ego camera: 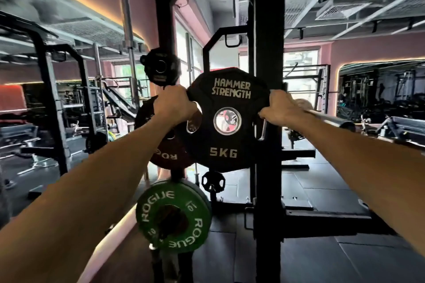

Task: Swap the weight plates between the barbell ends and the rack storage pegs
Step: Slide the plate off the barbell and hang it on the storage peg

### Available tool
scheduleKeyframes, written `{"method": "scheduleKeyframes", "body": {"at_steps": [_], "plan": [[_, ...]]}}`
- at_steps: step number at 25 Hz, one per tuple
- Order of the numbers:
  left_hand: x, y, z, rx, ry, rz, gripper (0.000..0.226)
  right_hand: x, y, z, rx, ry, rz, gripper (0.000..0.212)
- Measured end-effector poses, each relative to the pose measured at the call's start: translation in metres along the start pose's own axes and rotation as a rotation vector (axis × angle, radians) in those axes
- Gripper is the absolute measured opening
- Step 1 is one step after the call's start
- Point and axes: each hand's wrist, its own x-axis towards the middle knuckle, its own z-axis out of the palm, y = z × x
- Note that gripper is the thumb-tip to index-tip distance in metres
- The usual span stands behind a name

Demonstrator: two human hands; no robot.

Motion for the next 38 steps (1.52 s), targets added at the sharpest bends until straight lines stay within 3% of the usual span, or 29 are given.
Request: {"method": "scheduleKeyframes", "body": {"at_steps": [5,8,12,25,38], "plan": [[0.016,-0.105,-0.029,0.023,-0.001,-0.036,0.037,0.010,-0.090,0.066,0.055,-0.052,-0.049,0.008],[0.031,-0.157,-0.039,0.076,0.003,-0.063,0.035,0.022,-0.134,0.101,0.072,-0.071,-0.075,0.026],[0.050,-0.214,-0.040,0.104,0.016,-0.077,0.032,0.045,-0.177,0.147,0.076,-0.090,-0.131,0.026],[0.147,-0.318,0.013,0.100,-0.002,-0.046,0.025,0.130,-0.228,0.253,0.030,-0.049,-0.188,0.031],[0.137,-0.371,0.059,-0.074,-0.182,0.111,0.024,0.079,-0.243,0.292,-0.118,-0.088,0.034,0.024]]}}
